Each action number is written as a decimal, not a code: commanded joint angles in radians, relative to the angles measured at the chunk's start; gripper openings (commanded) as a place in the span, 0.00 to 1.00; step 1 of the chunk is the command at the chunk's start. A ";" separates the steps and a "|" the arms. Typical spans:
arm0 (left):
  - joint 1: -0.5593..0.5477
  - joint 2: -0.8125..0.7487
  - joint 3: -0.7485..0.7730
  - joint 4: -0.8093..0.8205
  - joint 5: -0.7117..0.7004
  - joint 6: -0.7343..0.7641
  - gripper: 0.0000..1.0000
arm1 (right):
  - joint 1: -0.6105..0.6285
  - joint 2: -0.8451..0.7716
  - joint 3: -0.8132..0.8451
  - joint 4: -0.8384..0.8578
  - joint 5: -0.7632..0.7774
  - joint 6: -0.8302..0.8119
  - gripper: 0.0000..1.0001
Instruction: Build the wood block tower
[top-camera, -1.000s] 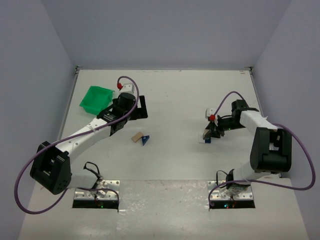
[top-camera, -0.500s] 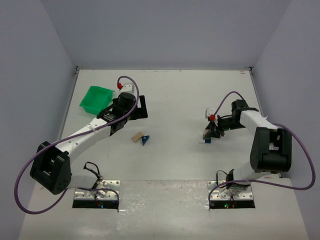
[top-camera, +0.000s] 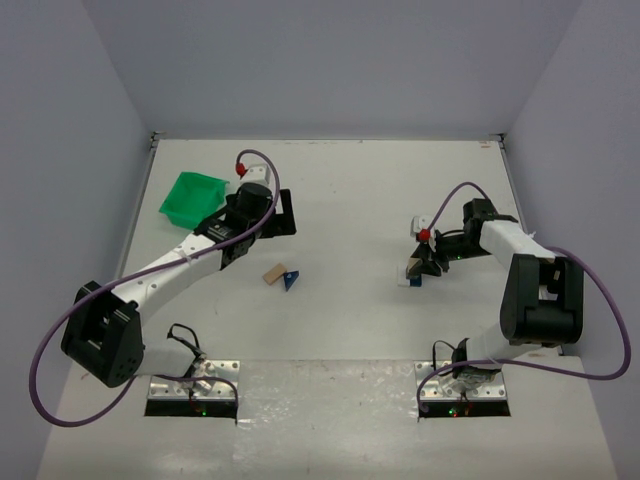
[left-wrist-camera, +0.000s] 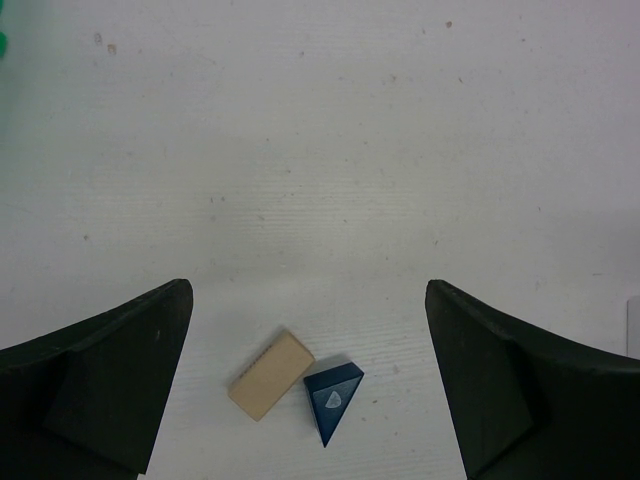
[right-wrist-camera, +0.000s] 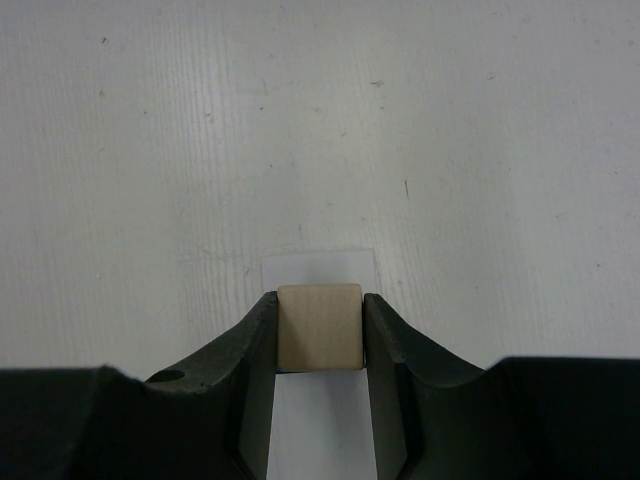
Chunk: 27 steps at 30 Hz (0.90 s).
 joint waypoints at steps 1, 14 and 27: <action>-0.004 0.004 0.046 0.025 -0.004 0.013 1.00 | -0.006 0.002 0.029 0.015 -0.021 -0.020 0.37; -0.004 0.004 0.051 0.025 0.022 0.019 1.00 | -0.006 0.011 0.032 0.015 -0.012 -0.021 0.40; -0.005 0.004 0.049 0.023 0.026 0.022 1.00 | -0.006 0.001 0.034 0.015 -0.006 -0.017 0.60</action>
